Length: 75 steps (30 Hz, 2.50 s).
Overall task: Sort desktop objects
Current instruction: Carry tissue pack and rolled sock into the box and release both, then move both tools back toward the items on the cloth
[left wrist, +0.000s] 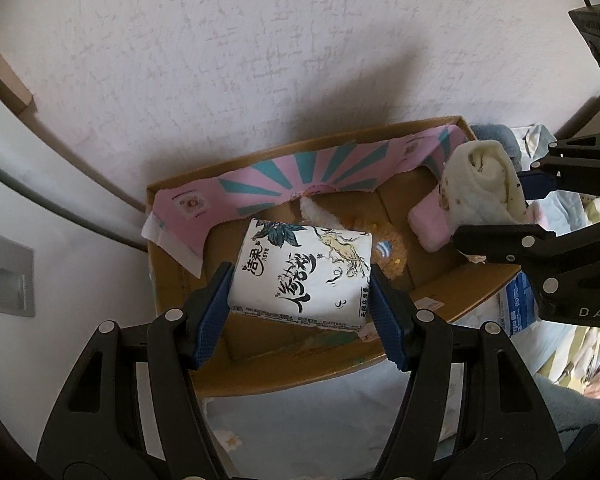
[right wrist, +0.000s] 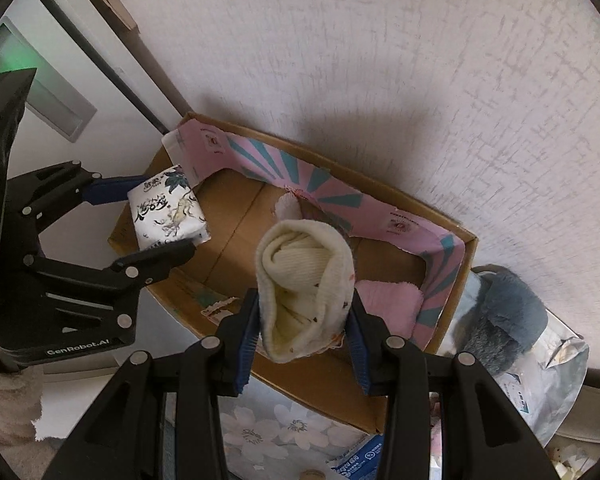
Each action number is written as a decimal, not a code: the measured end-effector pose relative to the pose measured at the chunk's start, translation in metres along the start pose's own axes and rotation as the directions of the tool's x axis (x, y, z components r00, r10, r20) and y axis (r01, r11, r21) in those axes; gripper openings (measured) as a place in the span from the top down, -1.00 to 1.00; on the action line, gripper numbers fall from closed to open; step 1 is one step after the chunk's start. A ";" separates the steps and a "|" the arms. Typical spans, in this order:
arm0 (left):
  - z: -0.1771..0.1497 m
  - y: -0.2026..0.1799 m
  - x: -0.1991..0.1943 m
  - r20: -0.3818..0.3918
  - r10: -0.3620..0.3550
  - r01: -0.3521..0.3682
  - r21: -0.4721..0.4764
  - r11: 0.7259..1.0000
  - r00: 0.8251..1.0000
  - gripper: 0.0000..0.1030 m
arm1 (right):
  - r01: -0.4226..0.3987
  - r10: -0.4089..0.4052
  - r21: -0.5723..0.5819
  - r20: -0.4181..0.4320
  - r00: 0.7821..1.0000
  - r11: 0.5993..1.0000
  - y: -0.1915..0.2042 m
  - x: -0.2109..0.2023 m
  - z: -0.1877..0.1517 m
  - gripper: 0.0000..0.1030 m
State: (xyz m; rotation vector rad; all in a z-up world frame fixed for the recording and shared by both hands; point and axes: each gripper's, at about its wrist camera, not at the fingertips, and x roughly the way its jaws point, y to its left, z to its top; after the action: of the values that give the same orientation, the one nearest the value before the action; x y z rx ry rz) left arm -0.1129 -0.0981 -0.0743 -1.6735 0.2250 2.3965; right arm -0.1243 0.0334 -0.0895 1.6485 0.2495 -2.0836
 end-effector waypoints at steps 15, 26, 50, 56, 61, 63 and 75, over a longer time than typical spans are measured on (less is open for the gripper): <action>-0.021 0.002 0.004 0.047 0.006 -0.003 -0.070 0.998 0.999 -0.95 | 0.027 -0.031 0.037 0.100 0.995 0.999 -0.016 -0.009 -0.029 -0.62; -0.058 -0.024 -0.015 0.044 -0.004 0.009 -0.103 0.995 0.999 -0.95 | 0.056 -0.082 0.190 0.132 0.988 0.980 -0.039 -0.040 -0.110 -0.63; -0.048 -0.122 -0.049 0.116 -0.080 0.070 0.087 0.994 0.990 -0.95 | 0.129 -0.202 0.397 0.148 0.968 0.909 -0.105 -0.095 -0.184 -0.63; -0.054 -0.146 -0.050 0.119 -0.110 0.098 0.102 0.990 0.987 -0.95 | 0.062 -0.155 0.454 0.171 0.973 0.889 -0.139 -0.101 -0.211 -0.63; -0.062 -0.176 -0.043 0.104 -0.140 0.127 0.124 0.984 0.985 -0.95 | 0.046 -0.142 0.469 0.173 0.975 0.882 -0.163 -0.101 -0.228 -0.63; -0.065 -0.189 -0.040 0.100 -0.150 0.135 0.141 0.981 0.984 -0.95 | 0.043 -0.142 0.450 0.189 0.972 0.892 -0.174 -0.104 -0.231 -0.63; -0.069 -0.252 0.013 0.009 -0.158 0.158 0.039 0.987 0.987 -0.92 | 0.066 -0.111 0.289 0.141 0.984 0.955 -0.233 -0.082 -0.219 -0.63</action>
State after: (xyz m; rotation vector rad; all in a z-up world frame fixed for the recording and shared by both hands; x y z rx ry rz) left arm 0.0103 0.1301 -0.1120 -1.5958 0.1301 2.2718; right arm -0.0283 0.3495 -0.1019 1.6445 -0.0307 -2.3950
